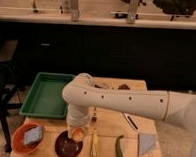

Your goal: Place apple in purple bowl

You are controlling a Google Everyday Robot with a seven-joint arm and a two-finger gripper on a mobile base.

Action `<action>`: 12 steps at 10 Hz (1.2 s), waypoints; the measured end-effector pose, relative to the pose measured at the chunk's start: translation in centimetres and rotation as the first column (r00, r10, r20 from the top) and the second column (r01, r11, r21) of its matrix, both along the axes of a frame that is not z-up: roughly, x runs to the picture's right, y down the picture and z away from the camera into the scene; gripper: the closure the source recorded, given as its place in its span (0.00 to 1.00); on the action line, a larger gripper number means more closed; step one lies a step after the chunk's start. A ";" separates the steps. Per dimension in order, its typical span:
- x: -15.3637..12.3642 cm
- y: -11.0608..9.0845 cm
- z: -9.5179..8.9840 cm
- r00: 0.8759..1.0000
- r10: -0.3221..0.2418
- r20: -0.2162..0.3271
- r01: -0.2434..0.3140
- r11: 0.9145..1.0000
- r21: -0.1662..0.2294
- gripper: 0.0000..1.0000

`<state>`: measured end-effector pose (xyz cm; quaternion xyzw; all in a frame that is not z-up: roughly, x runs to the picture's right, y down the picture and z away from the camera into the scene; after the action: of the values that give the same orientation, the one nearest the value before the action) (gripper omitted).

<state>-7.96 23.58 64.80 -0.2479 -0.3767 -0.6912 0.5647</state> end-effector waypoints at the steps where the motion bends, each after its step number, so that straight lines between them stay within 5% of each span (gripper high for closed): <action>1: -1.3 0.5 0.0 1.000 -0.003 0.018 0.003 1.000 -0.008 1.00; 8: -4.1 2.6 0.6 0.997 -0.037 0.065 0.040 0.998 -0.056 0.96; 12: -4.1 2.6 0.6 0.997 -0.037 0.066 0.041 0.998 -0.056 0.54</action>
<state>-12.09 26.16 65.42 -0.2488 -0.4095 -0.6986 0.5313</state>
